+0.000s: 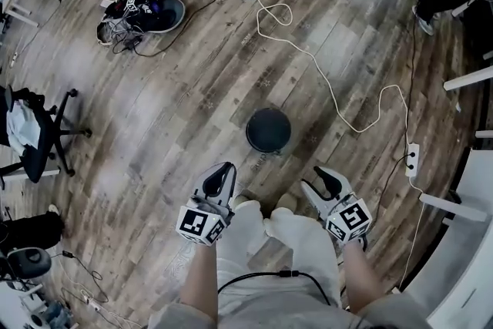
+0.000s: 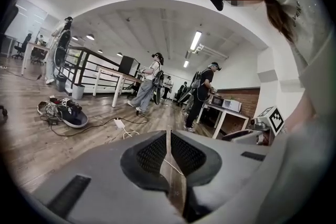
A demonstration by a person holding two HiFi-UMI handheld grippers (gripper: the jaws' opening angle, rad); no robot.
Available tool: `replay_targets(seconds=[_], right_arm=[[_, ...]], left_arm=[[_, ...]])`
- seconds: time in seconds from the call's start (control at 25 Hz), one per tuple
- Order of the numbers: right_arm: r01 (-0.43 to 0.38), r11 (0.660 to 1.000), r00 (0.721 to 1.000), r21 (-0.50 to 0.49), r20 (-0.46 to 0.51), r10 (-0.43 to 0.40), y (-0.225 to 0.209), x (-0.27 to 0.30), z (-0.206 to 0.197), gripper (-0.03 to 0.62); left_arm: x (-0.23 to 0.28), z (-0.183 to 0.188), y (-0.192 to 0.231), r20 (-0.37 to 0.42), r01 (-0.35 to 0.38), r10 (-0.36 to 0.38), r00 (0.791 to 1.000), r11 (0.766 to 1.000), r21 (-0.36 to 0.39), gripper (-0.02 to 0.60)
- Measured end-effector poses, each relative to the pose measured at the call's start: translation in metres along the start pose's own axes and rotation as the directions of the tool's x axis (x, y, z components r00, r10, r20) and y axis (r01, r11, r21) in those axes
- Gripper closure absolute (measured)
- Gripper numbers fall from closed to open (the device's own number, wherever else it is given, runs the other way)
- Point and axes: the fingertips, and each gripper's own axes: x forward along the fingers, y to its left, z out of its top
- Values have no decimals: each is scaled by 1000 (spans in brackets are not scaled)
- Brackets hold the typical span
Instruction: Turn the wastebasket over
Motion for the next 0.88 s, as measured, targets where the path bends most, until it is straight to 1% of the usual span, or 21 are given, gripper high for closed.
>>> replay_targets(seconds=[0.08, 0.2, 0.36, 0.56, 0.64, 0.68, 0.72, 0.84, 0.88], right_arm=[[4, 1000, 1000, -17, 0, -4, -16, 22, -22, 412], [10, 999, 1000, -41, 3, -10, -39, 53, -62, 404], [40, 999, 999, -20, 6, -40, -79, 99, -125, 390], [69, 998, 997, 5, -26, -69, -133, 158, -203, 370], [74, 997, 997, 39, -30, -73, -151, 181, -228, 363], [79, 995, 997, 68, -25, -78, -160, 191, -237, 361], [86, 991, 996, 103, -15, -85, -169, 200, -245, 358], [96, 974, 995, 206, 17, -101, -190, 220, -261, 356], [93, 967, 995, 236, 21, -101, -194, 224, -266, 356]], left_arm=[[14, -21, 15, 11, 18, -18, 1000, 1000, 18, 558], [32, -59, 39, 29, 26, -27, 999, 999, 31, 558], [62, -125, 74, 54, 29, -30, 998, 999, 19, 558], [106, -221, 120, 23, 4, -4, 1000, 1000, 14, 558], [124, -253, 138, 0, -1, 1, 1000, 1000, 7, 556], [133, -266, 147, -9, -2, 2, 1000, 1000, -4, 549], [140, -276, 154, -15, -1, 1, 1000, 1000, -21, 526], [159, -301, 175, -37, 6, -9, 999, 996, -92, 432], [164, -309, 180, -51, 11, -18, 999, 993, -119, 410]])
